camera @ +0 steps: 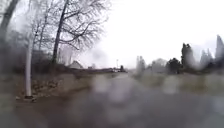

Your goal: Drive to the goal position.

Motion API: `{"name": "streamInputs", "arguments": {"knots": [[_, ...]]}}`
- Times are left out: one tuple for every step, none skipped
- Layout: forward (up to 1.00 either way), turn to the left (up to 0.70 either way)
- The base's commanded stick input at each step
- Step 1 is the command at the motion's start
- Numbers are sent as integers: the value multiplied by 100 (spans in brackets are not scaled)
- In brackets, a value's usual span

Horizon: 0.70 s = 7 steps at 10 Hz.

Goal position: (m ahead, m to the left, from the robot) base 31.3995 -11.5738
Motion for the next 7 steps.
{"name": "streamInputs", "arguments": {"knots": [[100, 0], [100, 0], [100, 0], [100, 0], [100, 0], [100, 0], [100, 0]]}}
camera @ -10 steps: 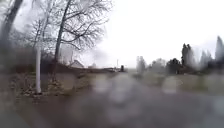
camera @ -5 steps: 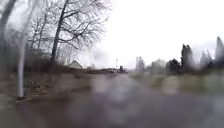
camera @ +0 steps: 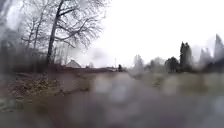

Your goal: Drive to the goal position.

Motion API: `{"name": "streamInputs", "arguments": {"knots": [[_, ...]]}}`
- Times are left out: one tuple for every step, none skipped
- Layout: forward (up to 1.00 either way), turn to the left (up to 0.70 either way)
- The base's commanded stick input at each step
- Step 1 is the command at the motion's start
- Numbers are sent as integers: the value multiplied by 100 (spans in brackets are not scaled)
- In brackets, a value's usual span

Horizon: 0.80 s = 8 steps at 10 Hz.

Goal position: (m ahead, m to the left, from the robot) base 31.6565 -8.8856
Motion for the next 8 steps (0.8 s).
{"name": "streamInputs", "arguments": {"knots": [[100, 0], [100, 0], [100, 0], [100, 0], [100, 0], [100, 0], [100, 0], [100, 0]]}}
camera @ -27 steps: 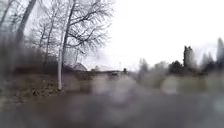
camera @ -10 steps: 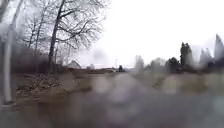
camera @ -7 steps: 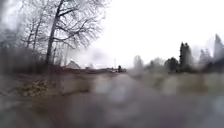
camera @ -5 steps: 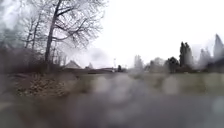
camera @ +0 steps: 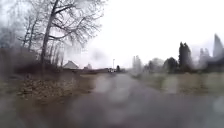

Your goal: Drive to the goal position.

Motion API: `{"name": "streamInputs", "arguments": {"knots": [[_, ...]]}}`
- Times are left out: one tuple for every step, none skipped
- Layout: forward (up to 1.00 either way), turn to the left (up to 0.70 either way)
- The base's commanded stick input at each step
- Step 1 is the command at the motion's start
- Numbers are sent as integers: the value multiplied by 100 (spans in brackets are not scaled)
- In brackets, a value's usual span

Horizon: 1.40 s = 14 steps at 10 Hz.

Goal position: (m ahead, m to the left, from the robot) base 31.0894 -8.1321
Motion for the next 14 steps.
{"name": "streamInputs", "arguments": {"knots": [[100, 0], [100, 0], [100, 0], [100, 0], [100, 0], [100, 0], [100, 0], [100, 0], [100, 0], [100, 0], [100, 0], [100, 0], [100, 0], [100, 0]]}}
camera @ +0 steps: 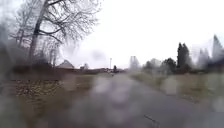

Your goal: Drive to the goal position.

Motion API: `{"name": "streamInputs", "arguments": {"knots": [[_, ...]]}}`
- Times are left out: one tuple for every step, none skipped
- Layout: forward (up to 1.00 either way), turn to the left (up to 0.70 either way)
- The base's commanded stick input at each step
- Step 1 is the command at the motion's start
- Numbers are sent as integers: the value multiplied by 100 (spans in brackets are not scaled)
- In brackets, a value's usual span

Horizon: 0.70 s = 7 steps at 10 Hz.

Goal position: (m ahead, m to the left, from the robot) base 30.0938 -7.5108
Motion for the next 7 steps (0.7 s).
{"name": "streamInputs", "arguments": {"knots": [[100, 0], [100, 0], [100, 0], [100, 0], [100, 0], [100, 0], [100, 0]]}}
